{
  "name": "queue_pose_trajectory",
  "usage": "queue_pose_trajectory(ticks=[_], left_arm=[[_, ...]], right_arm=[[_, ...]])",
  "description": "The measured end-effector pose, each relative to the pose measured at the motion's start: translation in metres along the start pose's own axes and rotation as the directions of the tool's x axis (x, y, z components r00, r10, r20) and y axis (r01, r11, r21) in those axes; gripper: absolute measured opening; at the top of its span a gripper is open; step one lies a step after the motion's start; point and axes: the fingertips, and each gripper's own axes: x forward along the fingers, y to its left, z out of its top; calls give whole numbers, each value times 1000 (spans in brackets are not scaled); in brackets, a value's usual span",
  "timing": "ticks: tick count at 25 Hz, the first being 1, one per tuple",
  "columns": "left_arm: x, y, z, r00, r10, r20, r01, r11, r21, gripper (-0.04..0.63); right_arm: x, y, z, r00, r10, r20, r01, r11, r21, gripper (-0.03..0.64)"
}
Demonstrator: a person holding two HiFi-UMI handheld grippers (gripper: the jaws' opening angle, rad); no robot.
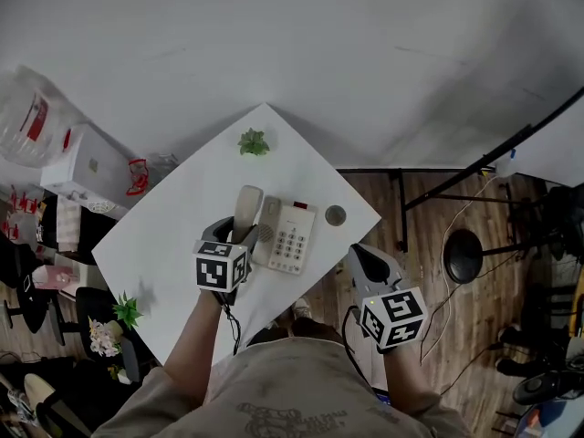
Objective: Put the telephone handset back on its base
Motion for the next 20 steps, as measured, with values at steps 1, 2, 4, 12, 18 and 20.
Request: queue_pose_trajectory(ticks=[1,2,4,12,18,20], left_arm=[[8,0,-4,1000,1,-13,-1,1000,0,224],[16,0,-8,1000,-1,-25,1,1000,-4,224],[30,0,-17,999,-11,-50,10,1000,-29,224],[79,8,-56,988,-10,-152,-9,993,-120,224],[103,5,-67,986,12,-164,-30,994,-106,224],[107,3,-68,988,19,-156,-34,995,-94,224]], right_arm=[[1,-2,-4,1000,-3,-7,3,1000,8,29],[3,-4,-7,1000,-5,-14,5,1000,16,29],[6,-5,-15,1000,-5,-30,6,999,32,29],[25,-10,-47,994,0,-105,9,996,87,28],[32,-15,-63,989,-3,-145,19,994,109,28],[33,-17,-66,988,-5,-156,23,993,113,28]])
